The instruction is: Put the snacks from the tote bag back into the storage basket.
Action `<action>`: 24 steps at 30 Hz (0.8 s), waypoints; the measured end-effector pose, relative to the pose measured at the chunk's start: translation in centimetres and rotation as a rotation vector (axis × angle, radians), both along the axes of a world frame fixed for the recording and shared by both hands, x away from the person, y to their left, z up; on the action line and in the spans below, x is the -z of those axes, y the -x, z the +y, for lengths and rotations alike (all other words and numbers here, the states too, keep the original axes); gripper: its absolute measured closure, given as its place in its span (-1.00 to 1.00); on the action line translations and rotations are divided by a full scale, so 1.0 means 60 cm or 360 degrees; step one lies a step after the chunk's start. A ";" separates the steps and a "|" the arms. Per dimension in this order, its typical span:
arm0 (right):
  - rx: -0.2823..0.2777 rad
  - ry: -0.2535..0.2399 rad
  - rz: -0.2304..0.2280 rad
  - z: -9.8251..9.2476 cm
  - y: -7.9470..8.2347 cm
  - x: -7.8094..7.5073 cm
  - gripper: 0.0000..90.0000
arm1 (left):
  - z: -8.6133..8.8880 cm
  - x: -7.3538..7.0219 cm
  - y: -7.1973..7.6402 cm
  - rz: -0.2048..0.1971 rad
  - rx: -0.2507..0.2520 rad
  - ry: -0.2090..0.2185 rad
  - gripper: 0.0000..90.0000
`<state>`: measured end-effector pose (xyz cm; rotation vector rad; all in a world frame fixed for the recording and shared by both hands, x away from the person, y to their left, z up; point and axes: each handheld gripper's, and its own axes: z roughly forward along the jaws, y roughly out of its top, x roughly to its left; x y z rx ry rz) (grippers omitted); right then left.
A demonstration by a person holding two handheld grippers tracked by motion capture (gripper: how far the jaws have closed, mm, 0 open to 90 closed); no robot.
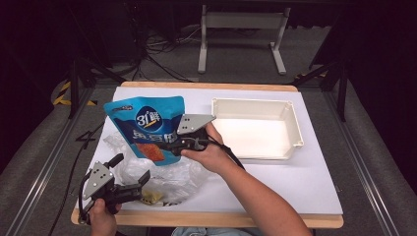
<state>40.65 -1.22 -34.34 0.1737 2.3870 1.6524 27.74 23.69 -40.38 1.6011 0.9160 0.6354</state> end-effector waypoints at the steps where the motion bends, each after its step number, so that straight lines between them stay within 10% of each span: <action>1: 0.0002 -0.0010 -0.0003 -0.001 0.000 -0.005 0.24 | 0.000 0.000 0.000 0.0003 -0.0002 -0.0003 -1.00; 24: -0.0034 -0.0052 -0.0027 -0.037 -0.001 -0.078 0.24 | -0.001 0.001 -0.001 0.0001 -0.0007 -0.0001 -1.00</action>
